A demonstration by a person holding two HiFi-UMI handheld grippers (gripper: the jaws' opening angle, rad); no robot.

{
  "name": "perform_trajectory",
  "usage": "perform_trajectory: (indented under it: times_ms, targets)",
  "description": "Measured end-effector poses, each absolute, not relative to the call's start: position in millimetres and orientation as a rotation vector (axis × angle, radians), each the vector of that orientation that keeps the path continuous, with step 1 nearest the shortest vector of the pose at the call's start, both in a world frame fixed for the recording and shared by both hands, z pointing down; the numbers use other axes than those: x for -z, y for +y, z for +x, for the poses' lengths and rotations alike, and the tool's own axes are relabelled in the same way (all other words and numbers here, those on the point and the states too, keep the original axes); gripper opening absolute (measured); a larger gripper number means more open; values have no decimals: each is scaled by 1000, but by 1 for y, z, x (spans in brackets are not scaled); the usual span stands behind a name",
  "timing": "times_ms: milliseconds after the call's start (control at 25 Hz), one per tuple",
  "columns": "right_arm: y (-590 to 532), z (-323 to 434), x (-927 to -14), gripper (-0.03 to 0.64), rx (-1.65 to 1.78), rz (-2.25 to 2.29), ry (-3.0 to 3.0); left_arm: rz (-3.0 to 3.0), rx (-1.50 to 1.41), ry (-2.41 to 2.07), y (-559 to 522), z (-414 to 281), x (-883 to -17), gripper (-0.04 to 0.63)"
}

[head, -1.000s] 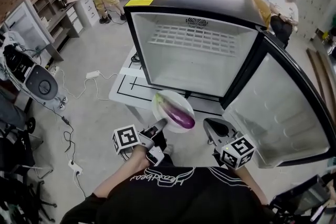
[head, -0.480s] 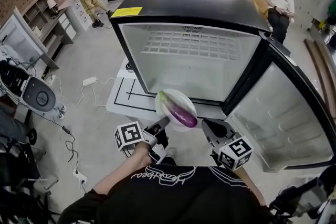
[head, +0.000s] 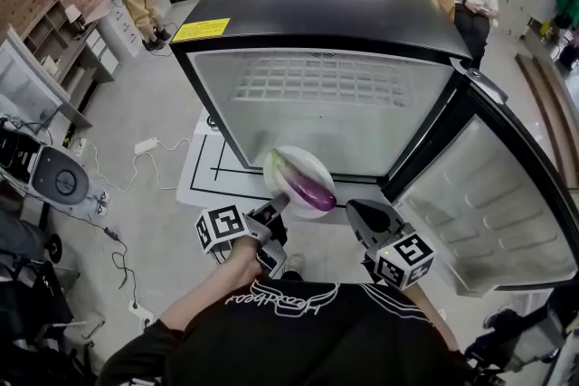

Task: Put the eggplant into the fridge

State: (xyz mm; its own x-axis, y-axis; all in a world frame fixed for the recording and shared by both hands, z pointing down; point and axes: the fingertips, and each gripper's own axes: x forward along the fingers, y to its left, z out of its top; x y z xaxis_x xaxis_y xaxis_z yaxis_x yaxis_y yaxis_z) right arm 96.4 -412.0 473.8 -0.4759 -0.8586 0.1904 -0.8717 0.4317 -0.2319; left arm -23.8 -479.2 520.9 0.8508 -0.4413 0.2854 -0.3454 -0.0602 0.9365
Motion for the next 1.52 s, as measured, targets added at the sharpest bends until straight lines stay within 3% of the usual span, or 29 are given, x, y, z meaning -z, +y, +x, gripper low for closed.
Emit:
perform_trajectory:
  times_ms: [1520]
  targets:
    - [-461, 103, -500, 6, -563, 1716, -2502, 1663, -98, -748, -611, 47, -590, 25]
